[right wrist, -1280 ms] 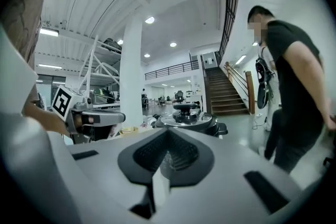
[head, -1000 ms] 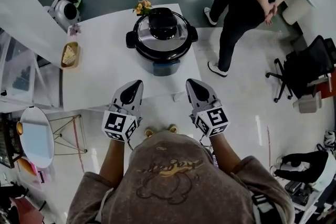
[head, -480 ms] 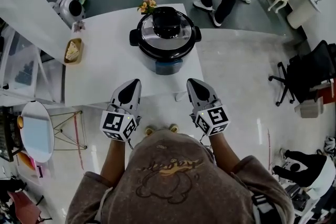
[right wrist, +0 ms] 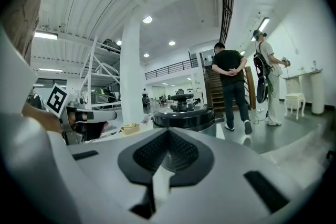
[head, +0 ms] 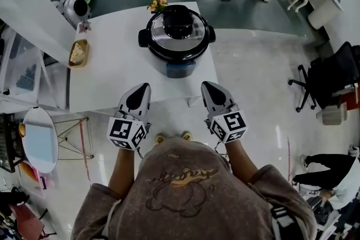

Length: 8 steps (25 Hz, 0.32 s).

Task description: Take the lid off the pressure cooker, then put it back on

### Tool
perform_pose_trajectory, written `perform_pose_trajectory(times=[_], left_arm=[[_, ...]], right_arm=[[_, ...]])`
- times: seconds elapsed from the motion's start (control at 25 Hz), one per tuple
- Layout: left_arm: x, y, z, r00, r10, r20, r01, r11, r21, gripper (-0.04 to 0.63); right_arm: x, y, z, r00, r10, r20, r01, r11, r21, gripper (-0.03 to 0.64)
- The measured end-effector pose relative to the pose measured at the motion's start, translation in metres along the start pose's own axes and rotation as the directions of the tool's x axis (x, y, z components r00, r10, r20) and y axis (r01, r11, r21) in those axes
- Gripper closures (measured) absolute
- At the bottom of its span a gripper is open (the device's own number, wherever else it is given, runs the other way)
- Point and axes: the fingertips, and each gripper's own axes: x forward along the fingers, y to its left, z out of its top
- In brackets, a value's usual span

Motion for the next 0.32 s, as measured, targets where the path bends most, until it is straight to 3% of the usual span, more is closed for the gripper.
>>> perform_pose_trajectory(times=[0.32], left_arm=[[-0.0014,-0.0049,-0.0036,1.000,0.001,-0.008,-0.001,1.000,-0.005,0.591]], right_arm=[[-0.0047,-0.0018,-0.0021,1.000,0.004,-0.003,-0.004,1.000,0.003,0.621]])
